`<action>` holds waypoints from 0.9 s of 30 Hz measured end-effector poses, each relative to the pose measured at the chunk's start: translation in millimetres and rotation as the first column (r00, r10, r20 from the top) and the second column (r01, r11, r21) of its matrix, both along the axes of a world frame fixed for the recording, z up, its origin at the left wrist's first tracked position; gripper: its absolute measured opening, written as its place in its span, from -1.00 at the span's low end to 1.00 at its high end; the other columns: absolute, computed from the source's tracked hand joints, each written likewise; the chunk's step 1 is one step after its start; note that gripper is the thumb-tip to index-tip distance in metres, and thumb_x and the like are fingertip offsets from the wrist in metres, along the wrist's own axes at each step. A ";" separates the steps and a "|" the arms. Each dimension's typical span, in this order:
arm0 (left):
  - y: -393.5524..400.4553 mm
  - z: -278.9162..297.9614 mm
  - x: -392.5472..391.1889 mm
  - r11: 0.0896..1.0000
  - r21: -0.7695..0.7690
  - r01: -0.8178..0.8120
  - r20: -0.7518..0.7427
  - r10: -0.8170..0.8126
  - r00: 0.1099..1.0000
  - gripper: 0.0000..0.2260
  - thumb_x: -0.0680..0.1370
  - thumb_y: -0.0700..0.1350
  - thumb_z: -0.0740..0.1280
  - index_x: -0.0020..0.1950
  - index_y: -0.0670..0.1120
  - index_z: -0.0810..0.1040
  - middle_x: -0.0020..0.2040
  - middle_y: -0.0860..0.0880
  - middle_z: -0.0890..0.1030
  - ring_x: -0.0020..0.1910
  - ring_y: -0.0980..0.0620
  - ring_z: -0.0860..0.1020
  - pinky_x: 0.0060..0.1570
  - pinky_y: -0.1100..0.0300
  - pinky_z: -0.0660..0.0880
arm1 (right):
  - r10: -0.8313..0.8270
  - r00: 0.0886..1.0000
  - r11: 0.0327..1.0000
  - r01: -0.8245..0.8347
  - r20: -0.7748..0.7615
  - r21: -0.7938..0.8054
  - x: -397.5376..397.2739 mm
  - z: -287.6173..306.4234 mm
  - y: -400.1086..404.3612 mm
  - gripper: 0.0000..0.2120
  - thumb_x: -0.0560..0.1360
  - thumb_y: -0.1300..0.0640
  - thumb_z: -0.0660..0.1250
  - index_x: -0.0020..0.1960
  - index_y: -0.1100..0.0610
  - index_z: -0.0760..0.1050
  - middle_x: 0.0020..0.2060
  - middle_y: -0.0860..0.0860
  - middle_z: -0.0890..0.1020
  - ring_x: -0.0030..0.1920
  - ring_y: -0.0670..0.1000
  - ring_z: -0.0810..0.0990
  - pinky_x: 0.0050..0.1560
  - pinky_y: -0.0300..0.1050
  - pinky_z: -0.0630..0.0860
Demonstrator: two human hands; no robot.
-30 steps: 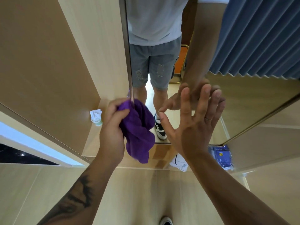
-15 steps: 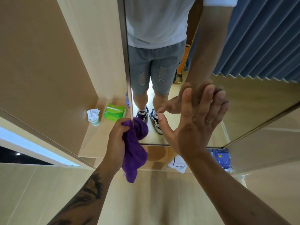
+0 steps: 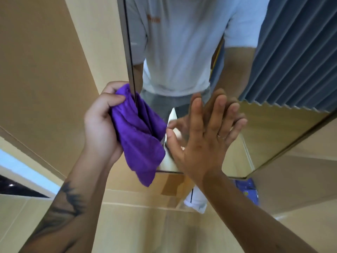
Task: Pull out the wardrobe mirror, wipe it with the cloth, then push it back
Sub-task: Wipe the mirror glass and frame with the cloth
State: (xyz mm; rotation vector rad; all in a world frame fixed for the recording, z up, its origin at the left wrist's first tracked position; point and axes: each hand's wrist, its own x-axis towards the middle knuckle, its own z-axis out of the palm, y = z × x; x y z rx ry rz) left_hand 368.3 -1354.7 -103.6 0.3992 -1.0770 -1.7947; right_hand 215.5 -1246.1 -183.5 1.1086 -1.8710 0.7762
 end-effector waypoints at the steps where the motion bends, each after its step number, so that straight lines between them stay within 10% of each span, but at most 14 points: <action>1: -0.2 -1.9 0.4 1.000 -0.015 -0.013 -0.007 0.013 1.000 -0.80 0.47 -0.17 0.16 0.00 -0.18 0.50 -0.07 -0.15 0.51 -0.10 -0.10 0.50 0.02 0.06 0.47 | 0.010 1.000 1.000 -0.010 -0.013 0.004 -2.5 -0.3 -0.7 -0.15 0.58 -0.36 0.26 0.68 -0.11 -0.09 0.67 -0.06 -0.28 0.65 0.05 -0.37 0.60 0.35 -0.19; 10: 8.7 -47.1 -4.7 0.994 -0.086 -0.069 -0.015 0.068 0.998 -0.81 0.46 -0.15 0.18 0.00 -0.15 0.50 -0.09 -0.19 0.52 -0.08 -0.15 0.51 0.15 -0.11 0.42 | 0.040 0.996 0.995 -0.047 -0.074 -0.085 -4.6 2.8 -3.0 -0.23 0.60 -0.33 0.21 0.67 0.05 0.19 0.65 0.21 0.13 0.62 0.35 0.07 0.58 0.43 -0.11; 18: 13.4 -80.7 -4.4 0.976 -0.167 -0.137 -0.034 0.133 0.991 -0.82 0.44 -0.12 0.26 -0.14 -0.03 0.67 -0.07 -0.16 0.58 -0.02 -0.15 0.52 0.16 -0.12 0.49 | 0.020 0.991 0.986 -0.041 -0.134 -0.159 -2.6 3.4 -5.1 -0.16 0.52 -0.28 0.30 0.67 0.07 0.21 0.65 0.21 0.12 0.65 0.32 0.07 0.59 0.42 -0.07; 23: 10.1 -110.8 -3.5 0.952 -0.256 -0.166 -0.005 0.170 0.985 -0.84 0.42 -0.02 0.34 -0.08 0.02 0.68 -0.03 -0.23 0.56 0.04 -0.25 0.52 0.36 -0.52 0.38 | -0.023 0.982 0.984 -0.011 -0.188 -0.180 -9.5 1.3 -10.0 -0.15 0.56 -0.33 0.23 0.71 0.00 0.03 0.69 0.18 0.04 0.68 0.28 -0.02 0.60 0.35 -0.16; 27: 10.7 -159.6 -2.9 0.938 -0.294 -0.182 0.040 0.203 0.978 -0.67 0.34 0.08 0.36 0.02 -0.03 0.66 -0.02 -0.32 0.61 -0.01 -0.20 0.57 0.15 -0.21 0.53 | -0.024 0.972 0.974 -0.030 -0.235 -0.223 -18.5 -2.5 -13.0 -0.18 0.60 -0.39 0.13 0.71 -0.02 0.02 0.70 0.15 0.02 0.69 0.23 -0.05 0.60 0.30 -0.21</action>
